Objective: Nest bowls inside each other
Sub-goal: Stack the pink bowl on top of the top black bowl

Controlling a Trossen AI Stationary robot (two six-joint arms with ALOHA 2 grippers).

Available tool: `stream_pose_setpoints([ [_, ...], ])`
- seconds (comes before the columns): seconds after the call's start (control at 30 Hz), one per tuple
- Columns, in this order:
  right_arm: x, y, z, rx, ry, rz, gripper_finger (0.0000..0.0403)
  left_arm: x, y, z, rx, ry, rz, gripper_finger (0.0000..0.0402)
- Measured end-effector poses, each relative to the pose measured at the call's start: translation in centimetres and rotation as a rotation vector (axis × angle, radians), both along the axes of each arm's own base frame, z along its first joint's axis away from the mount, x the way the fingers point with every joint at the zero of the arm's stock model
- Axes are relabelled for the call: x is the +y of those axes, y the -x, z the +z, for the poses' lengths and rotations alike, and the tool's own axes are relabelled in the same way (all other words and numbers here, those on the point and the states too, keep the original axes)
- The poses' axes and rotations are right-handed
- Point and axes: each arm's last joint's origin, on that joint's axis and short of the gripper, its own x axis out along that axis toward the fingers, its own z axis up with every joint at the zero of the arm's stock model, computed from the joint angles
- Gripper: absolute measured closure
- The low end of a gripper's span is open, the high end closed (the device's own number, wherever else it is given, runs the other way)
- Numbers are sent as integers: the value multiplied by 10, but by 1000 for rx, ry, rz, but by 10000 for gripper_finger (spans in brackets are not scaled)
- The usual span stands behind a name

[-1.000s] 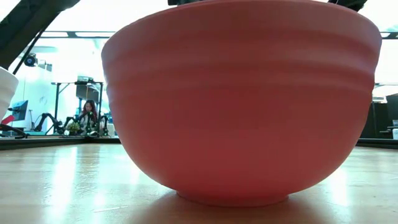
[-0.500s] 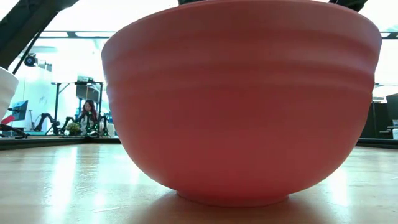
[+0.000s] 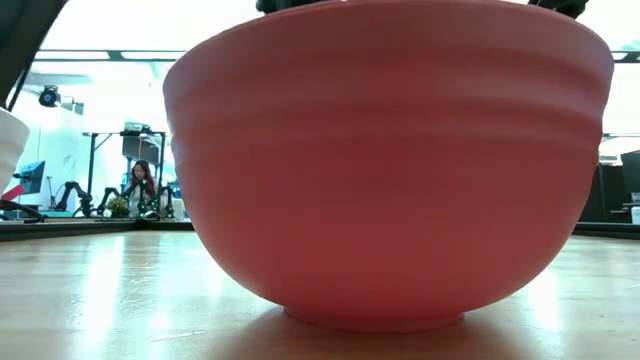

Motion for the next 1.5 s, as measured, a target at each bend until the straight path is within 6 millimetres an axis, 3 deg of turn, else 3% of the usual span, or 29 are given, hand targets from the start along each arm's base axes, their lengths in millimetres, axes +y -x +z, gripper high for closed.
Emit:
stream_pose_setpoints([
  [0.27, -1, -5, 6, -90, 46, -35, 394, -18, 49, 54, -158, -121, -3, 226],
  [0.57, -14, -24, 19, -361, 102, -257, 394, -23, 112, 107, -352, -506, 144, 226],
  [0.7, -28, -39, 10, -538, 9, -319, 394, -21, 134, 120, -420, -555, 111, 226],
  [0.87, -53, -52, -17, -659, -91, -414, 394, -20, 154, 120, -439, -588, 63, 226],
  [1.1, -94, -39, -49, -435, -102, -716, 394, -18, 182, 112, -438, -596, 51, 226],
  [1.23, -115, -31, -52, -285, -88, -858, 394, -16, 196, 107, -466, -593, 61, 226],
  [1.5, -156, -46, -45, 149, 21, -853, 394, -15, 213, 96, -526, -589, 81, 226],
])
